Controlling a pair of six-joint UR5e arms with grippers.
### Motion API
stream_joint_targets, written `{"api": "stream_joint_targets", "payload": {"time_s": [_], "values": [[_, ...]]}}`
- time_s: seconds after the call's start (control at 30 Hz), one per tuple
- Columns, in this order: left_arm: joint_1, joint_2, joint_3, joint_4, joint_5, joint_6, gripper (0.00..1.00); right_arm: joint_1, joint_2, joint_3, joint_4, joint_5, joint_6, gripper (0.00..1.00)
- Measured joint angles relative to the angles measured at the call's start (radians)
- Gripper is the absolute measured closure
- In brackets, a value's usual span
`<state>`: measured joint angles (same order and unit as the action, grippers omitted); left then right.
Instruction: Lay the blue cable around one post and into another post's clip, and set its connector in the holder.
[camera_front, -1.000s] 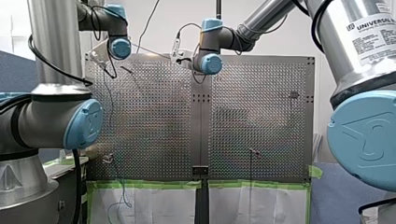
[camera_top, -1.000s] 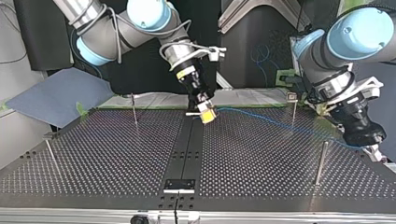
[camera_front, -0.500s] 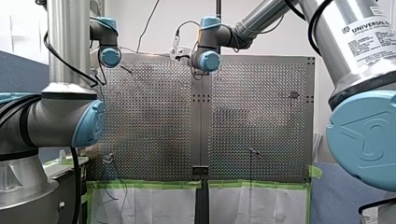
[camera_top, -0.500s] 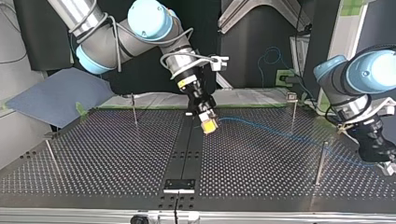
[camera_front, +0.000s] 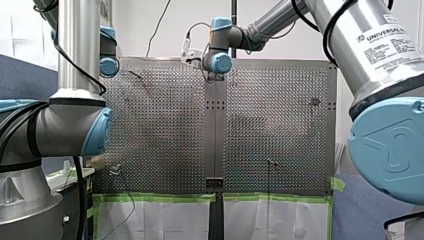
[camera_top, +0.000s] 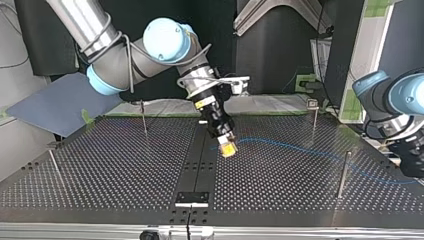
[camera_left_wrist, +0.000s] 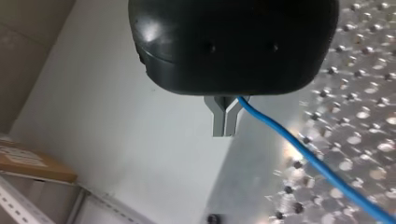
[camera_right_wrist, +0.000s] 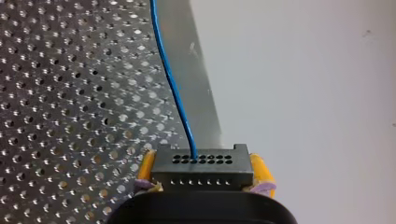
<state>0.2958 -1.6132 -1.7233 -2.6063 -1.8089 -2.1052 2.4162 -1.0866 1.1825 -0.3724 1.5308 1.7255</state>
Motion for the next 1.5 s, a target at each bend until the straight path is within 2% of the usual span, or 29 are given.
{"api": "stream_joint_targets", "payload": {"time_s": [0.33,0.57,0.9,1.13,1.3,1.5], "values": [[-0.014,-0.077,0.013,-0.005,0.086,0.026,1.0,-0.012,0.057,-0.093,0.008,0.002,-0.001,1.0],[-0.012,-0.1,0.016,-0.005,0.104,0.027,1.0,-0.029,0.08,-0.103,0.013,0.003,-0.001,1.0],[-0.037,-0.14,0.015,-0.005,0.134,0.023,1.0,-0.051,0.101,-0.103,0.047,0.006,-0.005,1.0],[-0.056,-0.14,0.015,-0.001,0.131,0.058,1.0,-0.057,0.119,-0.102,0.093,0.006,-0.007,1.0],[-0.068,-0.141,0.015,-0.001,0.119,0.107,1.0,-0.059,0.123,-0.102,0.121,0.006,-0.015,1.0],[-0.077,-0.14,0.006,-0.004,0.09,0.168,1.0,-0.059,0.124,-0.102,0.133,0.007,-0.019,1.0]]}}
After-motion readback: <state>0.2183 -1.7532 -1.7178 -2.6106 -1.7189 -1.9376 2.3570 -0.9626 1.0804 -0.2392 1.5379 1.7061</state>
